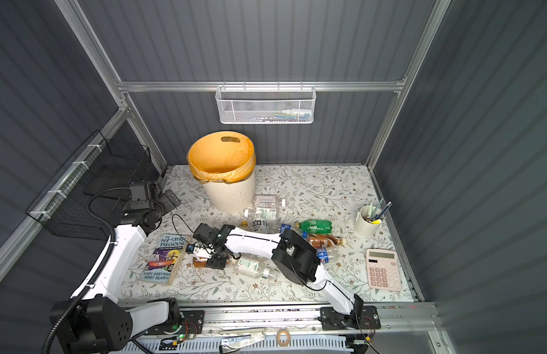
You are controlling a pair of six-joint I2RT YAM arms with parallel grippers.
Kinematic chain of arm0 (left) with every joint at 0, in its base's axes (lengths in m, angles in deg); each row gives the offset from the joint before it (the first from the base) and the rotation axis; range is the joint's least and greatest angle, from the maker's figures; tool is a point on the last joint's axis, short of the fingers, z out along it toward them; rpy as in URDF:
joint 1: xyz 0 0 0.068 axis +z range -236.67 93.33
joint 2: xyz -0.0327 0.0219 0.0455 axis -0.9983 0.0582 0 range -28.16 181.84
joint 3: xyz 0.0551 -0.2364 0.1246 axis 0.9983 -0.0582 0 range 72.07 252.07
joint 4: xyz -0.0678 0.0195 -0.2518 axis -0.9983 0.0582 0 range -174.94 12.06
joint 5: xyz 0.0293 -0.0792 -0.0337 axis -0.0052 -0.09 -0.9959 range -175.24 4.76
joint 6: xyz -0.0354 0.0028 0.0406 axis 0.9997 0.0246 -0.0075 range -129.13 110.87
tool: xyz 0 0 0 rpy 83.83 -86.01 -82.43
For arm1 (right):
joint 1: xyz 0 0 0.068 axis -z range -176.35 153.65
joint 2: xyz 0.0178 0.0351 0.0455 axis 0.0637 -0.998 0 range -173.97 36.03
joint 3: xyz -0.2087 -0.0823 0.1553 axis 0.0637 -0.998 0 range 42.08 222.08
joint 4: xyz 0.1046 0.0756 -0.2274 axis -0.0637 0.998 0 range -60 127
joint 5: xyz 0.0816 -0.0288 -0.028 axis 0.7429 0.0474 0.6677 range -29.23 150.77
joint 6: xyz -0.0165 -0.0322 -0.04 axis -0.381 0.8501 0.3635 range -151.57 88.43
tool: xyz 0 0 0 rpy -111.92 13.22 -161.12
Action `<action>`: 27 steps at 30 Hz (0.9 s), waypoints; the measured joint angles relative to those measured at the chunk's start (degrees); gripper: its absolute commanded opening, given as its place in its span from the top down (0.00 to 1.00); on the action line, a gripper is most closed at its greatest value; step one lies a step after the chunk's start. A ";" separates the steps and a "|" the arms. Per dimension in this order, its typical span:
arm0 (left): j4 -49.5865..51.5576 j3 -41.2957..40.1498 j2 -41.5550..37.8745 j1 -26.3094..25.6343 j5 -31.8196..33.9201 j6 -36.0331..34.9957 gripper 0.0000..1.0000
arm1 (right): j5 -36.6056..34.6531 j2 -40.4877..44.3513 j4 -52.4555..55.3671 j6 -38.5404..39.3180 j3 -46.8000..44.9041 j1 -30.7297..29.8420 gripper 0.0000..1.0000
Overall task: Throw the plastic bottles in the bin
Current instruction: Pick up the plastic bottle from the middle-left of the table, then throw the plastic bottle into the trash bin.
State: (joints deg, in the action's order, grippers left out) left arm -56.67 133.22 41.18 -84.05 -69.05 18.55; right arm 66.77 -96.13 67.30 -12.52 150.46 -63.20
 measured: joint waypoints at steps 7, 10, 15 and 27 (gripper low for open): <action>0.02 -0.02 -0.63 0.00 0.07 -0.02 0.00 | 0.20 13.49 -7.30 -2.19 -9.68 0.92 0.56; 0.00 0.00 -1.44 0.00 0.15 -0.07 0.00 | -0.15 21.57 -11.91 -3.67 -15.13 2.43 0.55; -0.42 -0.04 -1.88 0.00 -0.46 -0.39 0.00 | -2.60 36.83 -19.93 -5.97 -25.46 6.71 0.53; -5.46 -5.62 -7.06 -1.18 -5.53 -2.19 0.00 | -5.97 53.27 -31.50 -12.02 -26.21 22.49 0.53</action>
State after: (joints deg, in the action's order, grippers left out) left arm -62.13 127.60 34.12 -85.23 -74.58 16.37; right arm 60.81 -42.86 35.80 -24.54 124.25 -40.70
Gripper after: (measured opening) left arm 0.997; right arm 0.472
